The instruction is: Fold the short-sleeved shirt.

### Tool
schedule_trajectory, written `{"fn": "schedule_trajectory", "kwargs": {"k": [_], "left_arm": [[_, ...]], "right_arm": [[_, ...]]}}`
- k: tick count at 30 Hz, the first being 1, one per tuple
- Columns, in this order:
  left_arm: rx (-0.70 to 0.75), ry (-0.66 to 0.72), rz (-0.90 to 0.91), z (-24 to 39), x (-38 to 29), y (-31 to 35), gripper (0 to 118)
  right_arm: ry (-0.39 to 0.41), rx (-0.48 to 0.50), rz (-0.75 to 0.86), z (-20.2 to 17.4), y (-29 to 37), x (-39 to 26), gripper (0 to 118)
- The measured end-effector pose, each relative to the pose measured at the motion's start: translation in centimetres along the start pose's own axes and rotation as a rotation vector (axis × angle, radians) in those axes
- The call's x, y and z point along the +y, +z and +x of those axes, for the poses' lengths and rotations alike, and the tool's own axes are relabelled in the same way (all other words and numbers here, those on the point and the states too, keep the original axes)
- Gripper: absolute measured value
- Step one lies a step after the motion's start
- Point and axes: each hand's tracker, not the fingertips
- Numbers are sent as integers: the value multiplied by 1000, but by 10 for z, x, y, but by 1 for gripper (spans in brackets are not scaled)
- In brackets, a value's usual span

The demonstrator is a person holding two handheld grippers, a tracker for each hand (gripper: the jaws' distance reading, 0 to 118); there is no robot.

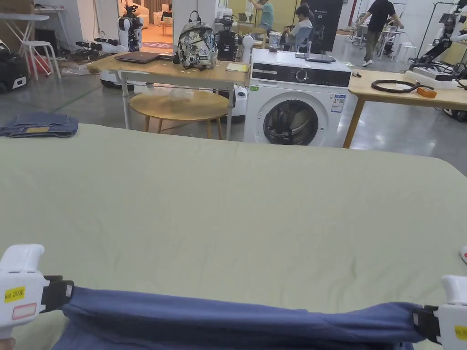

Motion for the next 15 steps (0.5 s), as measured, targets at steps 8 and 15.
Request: {"fn": "schedule_trajectory", "kwargs": {"k": [8, 15], "left_arm": [[14, 10, -93, -10, -59, 6, 0], [56, -27, -209, -10, -86, -21, 0]], "right_arm": [[60, -79, -142, 0, -7, -57, 0], [85, -110, -240, 2, -50, -86, 0]]}}
